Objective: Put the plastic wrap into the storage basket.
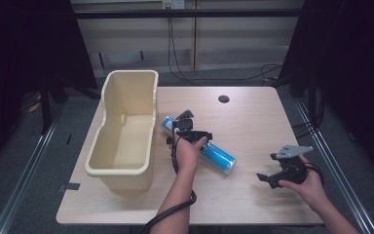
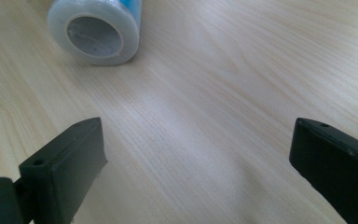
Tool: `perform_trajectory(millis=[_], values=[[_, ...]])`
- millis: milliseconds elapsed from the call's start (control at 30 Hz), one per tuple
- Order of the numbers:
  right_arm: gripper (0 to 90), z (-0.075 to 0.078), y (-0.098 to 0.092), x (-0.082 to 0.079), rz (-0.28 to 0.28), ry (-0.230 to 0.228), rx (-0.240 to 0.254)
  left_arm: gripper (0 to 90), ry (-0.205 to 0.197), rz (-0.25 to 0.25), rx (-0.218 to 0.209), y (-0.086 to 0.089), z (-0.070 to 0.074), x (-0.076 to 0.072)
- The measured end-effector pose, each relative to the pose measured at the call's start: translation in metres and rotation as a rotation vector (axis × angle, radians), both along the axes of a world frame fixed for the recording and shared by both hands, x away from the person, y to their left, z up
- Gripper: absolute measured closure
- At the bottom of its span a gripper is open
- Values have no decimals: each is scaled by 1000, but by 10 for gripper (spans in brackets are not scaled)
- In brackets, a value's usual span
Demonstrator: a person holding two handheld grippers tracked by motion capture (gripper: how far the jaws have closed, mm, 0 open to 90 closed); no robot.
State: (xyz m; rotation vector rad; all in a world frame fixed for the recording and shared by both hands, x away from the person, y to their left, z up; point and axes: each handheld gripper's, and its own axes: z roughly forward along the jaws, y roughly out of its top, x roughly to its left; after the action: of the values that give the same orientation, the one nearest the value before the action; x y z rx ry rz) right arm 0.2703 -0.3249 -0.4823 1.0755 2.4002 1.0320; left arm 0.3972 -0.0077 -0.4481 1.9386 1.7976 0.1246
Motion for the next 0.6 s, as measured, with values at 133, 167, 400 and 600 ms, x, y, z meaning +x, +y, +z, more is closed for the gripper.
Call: perform_trajectory(millis=[133,167,400,600], values=[[32,0,0,0,1,2,4,0,12,4,-19,-4,-3,3],[32,-1,0,1,1,3,2,0,8,8,-21,-5,-4,3],[34,1,-1,1,-15,-8,6,0,6,49,-43,-7,-7,4],[37,1,-2,2,-17,-7,12,0,24,83,-84,-7,-12,5]])
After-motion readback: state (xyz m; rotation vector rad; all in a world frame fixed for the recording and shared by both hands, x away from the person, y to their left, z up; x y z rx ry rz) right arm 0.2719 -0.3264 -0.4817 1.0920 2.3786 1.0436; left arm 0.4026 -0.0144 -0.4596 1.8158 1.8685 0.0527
